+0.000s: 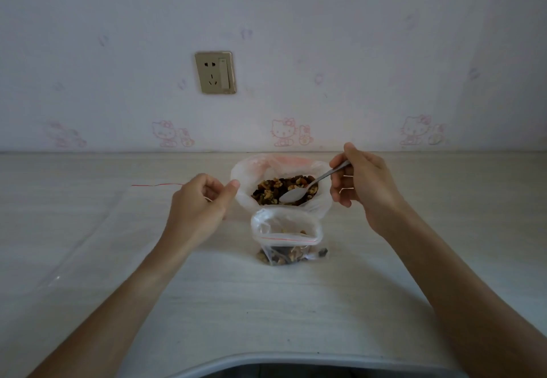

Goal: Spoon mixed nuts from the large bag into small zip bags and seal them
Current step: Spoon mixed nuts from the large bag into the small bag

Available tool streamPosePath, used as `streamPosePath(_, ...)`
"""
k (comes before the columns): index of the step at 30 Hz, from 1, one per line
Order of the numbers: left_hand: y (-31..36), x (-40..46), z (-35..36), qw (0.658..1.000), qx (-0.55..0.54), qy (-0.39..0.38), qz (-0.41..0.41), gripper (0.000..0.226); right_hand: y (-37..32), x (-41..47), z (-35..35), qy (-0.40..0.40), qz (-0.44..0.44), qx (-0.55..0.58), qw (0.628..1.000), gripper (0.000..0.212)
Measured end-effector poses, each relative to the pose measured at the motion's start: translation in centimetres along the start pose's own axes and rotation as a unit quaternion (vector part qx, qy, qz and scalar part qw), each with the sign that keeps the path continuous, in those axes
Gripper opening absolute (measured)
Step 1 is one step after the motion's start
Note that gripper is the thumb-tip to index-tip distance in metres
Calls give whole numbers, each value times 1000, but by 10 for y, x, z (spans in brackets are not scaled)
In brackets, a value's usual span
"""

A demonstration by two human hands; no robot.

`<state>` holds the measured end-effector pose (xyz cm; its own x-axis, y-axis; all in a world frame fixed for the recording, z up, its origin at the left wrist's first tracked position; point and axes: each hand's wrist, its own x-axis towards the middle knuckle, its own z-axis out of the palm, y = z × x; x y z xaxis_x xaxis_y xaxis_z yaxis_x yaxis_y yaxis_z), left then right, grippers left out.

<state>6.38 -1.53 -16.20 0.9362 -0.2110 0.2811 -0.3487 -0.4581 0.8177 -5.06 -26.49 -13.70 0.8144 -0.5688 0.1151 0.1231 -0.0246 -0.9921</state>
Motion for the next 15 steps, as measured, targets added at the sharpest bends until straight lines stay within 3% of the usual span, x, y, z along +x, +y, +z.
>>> streamPosePath(2, -2, 8, 4, 999, 14, -3, -29, 43, 0, -1, 1, 8, -21, -25, 999, 46)
streamPosePath(5, 2, 18, 13, 995, 55, -68, -47, 57, 3, -3, 5, 11, -56, -87, 995, 46)
streamPosePath(8, 6, 18, 26, 992, 72, -99, -27, 50, 7, -4, 10, 13, -80, -135, 987, 44)
streamPosePath(12, 3, 9, 34, 994, 46, -88, 46, 31, 14, -4, 16, 29, -113, -178, 977, 42)
streamPosePath(15, -1, 7, 32, 995, 8, -83, 53, 27, 19, -3, 22, 25, -135, -196, 971, 41)
